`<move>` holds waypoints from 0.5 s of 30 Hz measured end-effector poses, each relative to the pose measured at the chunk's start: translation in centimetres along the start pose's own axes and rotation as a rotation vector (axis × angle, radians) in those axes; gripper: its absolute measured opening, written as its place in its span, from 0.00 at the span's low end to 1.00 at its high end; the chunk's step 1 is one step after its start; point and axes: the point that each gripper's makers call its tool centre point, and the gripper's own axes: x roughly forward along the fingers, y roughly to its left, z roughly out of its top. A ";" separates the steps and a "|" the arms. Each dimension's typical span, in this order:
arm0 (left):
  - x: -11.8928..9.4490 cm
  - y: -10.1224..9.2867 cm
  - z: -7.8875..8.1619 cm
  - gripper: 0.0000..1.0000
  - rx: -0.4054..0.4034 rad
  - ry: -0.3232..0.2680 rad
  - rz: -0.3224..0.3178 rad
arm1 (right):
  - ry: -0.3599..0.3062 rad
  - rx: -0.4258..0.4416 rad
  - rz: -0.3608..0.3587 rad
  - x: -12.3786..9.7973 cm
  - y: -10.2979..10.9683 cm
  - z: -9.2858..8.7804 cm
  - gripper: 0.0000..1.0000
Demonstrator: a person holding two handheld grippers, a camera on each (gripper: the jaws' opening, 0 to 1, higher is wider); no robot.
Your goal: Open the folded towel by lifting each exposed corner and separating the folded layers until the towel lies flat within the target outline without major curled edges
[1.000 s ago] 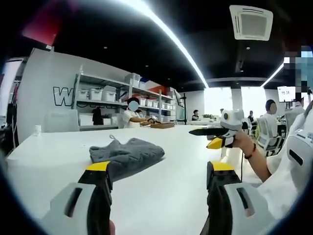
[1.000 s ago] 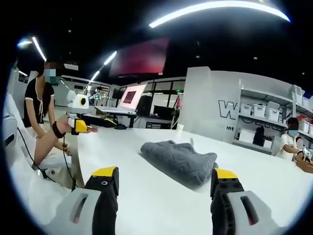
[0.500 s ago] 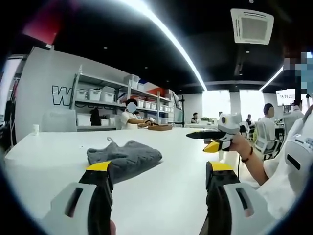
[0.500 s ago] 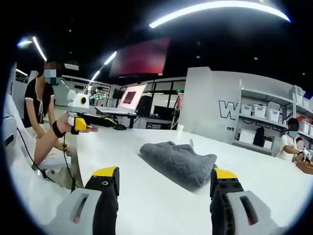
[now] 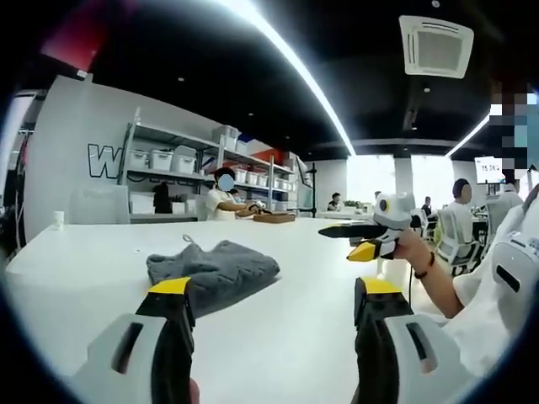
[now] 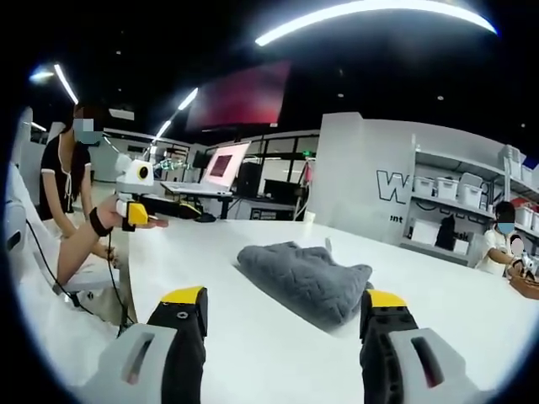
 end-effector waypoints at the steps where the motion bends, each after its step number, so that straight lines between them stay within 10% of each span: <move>1: 0.1 0.1 -0.1 0.75 -0.003 0.004 0.003 | 0.001 -0.001 0.001 0.0 0.0 0.0 0.73; 15: 1.2 1.5 -0.9 0.76 -0.034 0.016 0.008 | 0.012 0.002 -0.012 0.4 -0.6 -0.2 0.72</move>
